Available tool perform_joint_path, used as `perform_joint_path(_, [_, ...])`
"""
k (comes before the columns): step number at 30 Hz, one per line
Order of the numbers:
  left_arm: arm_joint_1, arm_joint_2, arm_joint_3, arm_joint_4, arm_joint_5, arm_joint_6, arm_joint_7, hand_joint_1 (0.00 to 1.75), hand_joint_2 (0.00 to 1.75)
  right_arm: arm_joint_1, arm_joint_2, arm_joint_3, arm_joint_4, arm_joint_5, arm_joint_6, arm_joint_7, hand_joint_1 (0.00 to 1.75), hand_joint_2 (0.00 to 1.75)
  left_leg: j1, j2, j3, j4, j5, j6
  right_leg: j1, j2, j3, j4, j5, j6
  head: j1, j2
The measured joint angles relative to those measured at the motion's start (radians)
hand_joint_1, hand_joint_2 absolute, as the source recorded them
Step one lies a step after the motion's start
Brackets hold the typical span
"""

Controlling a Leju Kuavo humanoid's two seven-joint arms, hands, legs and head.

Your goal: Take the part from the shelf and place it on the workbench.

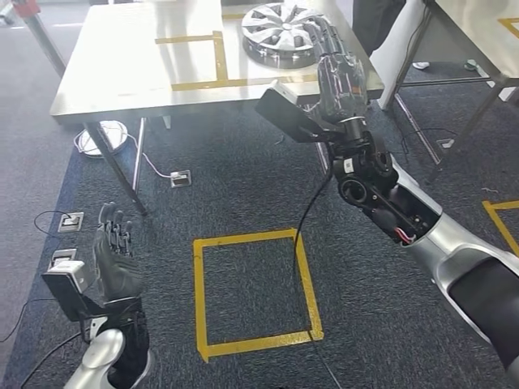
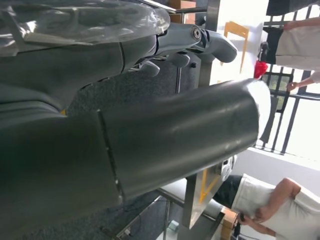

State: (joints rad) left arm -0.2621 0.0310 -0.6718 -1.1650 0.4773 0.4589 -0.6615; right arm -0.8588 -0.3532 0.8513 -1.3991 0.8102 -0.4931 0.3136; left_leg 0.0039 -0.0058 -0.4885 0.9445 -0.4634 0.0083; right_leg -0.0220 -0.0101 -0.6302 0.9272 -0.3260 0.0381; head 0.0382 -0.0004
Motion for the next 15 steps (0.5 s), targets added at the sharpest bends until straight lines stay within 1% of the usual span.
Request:
perform_joint_path(1, [0.000, 0.000, 0.000, 0.000, 0.000, -0.001, 0.000, 0.00, 0.00, 0.001, 0.000, 0.000, 0.000, 0.000, 0.000, 0.000, 0.00, 1.75, 0.000, 0.001, -0.008, -0.001, 0.010, 0.009, -0.001, 0.001, -0.007, 0.003, -0.006, 0.005, 0.000, 0.000])
perform_joint_path(2, [0.001, -0.001, 0.000, 0.000, 0.000, -0.002, 0.000, 0.00, 0.00, 0.002, -0.001, 0.001, 0.000, 0.000, 0.001, 0.002, 0.00, 1.75, 0.002, 0.003, -0.018, -0.003, 0.020, 0.019, -0.003, 0.002, -0.018, 0.026, -0.033, 0.009, 0.002, 0.000])
perform_joint_path(3, [0.000, -0.001, 0.000, 0.000, -0.001, -0.004, 0.000, 0.00, 0.00, 0.003, -0.001, 0.001, 0.000, 0.000, 0.002, 0.004, 0.00, 1.75, 0.004, 0.004, -0.029, -0.005, 0.031, 0.028, -0.004, 0.003, -0.035, 0.070, -0.078, 0.012, 0.006, 0.000])
perform_joint_path(4, [0.001, -0.002, 0.000, 0.000, -0.002, -0.006, 0.001, 0.00, 0.00, 0.004, -0.002, 0.001, 0.000, 0.000, 0.003, 0.007, 0.00, 1.75, 0.002, 0.005, -0.042, -0.004, 0.042, 0.033, -0.005, 0.005, -0.054, 0.138, -0.134, 0.015, 0.012, 0.000])
perform_joint_path(5, [0.001, -0.002, 0.000, 0.000, -0.003, -0.008, 0.001, 0.00, 0.00, 0.005, -0.003, 0.000, 0.000, 0.000, 0.005, 0.011, 0.00, 1.75, 0.000, 0.005, -0.056, -0.003, 0.053, 0.036, -0.005, 0.006, -0.074, 0.217, -0.184, 0.016, 0.018, 0.000])
perform_joint_path(6, [0.001, -0.002, 0.000, 0.000, -0.004, -0.009, 0.002, 0.00, 0.00, 0.007, -0.004, 0.000, 0.000, 0.000, 0.007, 0.014, 0.00, 1.75, -0.002, 0.005, -0.071, -0.002, 0.063, 0.037, -0.005, 0.007, -0.087, 0.284, -0.211, 0.018, 0.021, 0.000])
perform_joint_path(7, [0.001, -0.002, 0.000, 0.000, -0.005, -0.010, 0.003, 0.00, 0.00, 0.010, -0.004, 0.000, 0.000, 0.000, 0.009, 0.017, 0.00, 1.75, -0.003, 0.005, -0.086, 0.000, 0.073, 0.037, -0.005, 0.007, -0.087, 0.327, -0.214, 0.018, 0.024, 0.000])
perform_joint_path(8, [0.001, -0.002, 0.000, 0.000, -0.006, -0.011, 0.004, 0.00, 0.00, 0.011, -0.005, 0.000, -0.001, 0.000, 0.010, 0.019, 0.00, 1.75, -0.004, 0.005, -0.101, 0.003, 0.083, 0.036, -0.004, 0.007, -0.071, 0.333, -0.196, 0.016, 0.026, 0.000])
perform_joint_path(9, [0.001, -0.002, 0.000, 0.000, -0.007, -0.012, 0.004, 0.00, 0.00, 0.012, -0.005, 0.000, -0.001, 0.001, 0.011, 0.020, 0.00, 1.75, -0.005, 0.005, -0.115, 0.006, 0.092, 0.034, -0.003, 0.007, -0.037, 0.301, -0.167, 0.013, 0.029, 0.000])
perform_joint_path(10, [0.001, -0.002, 0.000, 0.000, -0.008, -0.013, 0.005, 0.00, 0.00, 0.013, -0.006, 0.000, -0.003, 0.001, 0.011, 0.022, 0.00, 1.75, -0.005, 0.005, -0.127, 0.009, 0.100, 0.031, -0.001, 0.007, 0.012, 0.240, -0.145, 0.007, 0.032, 0.000])
perform_joint_path(11, [0.001, -0.002, 0.000, 0.000, -0.009, -0.015, 0.005, 0.00, 0.00, 0.012, -0.006, -0.002, -0.007, 0.002, 0.011, 0.024, 0.00, 1.75, -0.007, 0.005, -0.137, 0.012, 0.108, 0.028, 0.003, 0.007, 0.069, 0.159, -0.140, 0.001, 0.036, 0.000])
perform_joint_path(12, [0.000, -0.003, 0.000, 0.000, -0.010, -0.016, 0.006, 0.00, 0.00, 0.012, -0.006, -0.004, -0.010, 0.003, 0.011, 0.026, 0.00, 1.75, -0.008, 0.005, -0.144, 0.013, 0.116, 0.023, 0.007, 0.006, 0.116, 0.086, -0.147, -0.004, 0.038, 0.000])
perform_joint_path(13, [0.000, -0.004, 0.000, 0.000, -0.011, -0.017, 0.007, 0.00, 0.00, 0.012, -0.007, -0.006, -0.014, 0.004, 0.011, 0.028, 0.00, 1.75, -0.008, 0.005, -0.148, 0.012, 0.125, 0.018, 0.011, 0.007, 0.146, 0.034, -0.157, -0.009, 0.038, 0.000])
perform_joint_path(14, [-0.001, -0.004, 0.000, 0.000, -0.011, -0.017, 0.008, 0.00, 0.00, 0.012, -0.008, -0.008, -0.017, 0.005, 0.012, 0.029, 0.00, 1.75, -0.008, 0.005, -0.150, 0.009, 0.135, 0.012, 0.014, 0.007, 0.160, 0.005, -0.164, -0.013, 0.039, 0.000])
perform_joint_path(15, [0.000, -0.005, 0.000, 0.000, -0.012, -0.018, 0.009, 0.00, 0.00, 0.012, -0.009, -0.008, -0.019, 0.006, 0.012, 0.030, 0.00, 1.75, -0.008, 0.005, -0.152, 0.004, 0.144, 0.006, 0.013, 0.007, 0.158, -0.003, -0.159, -0.017, 0.038, 0.000])
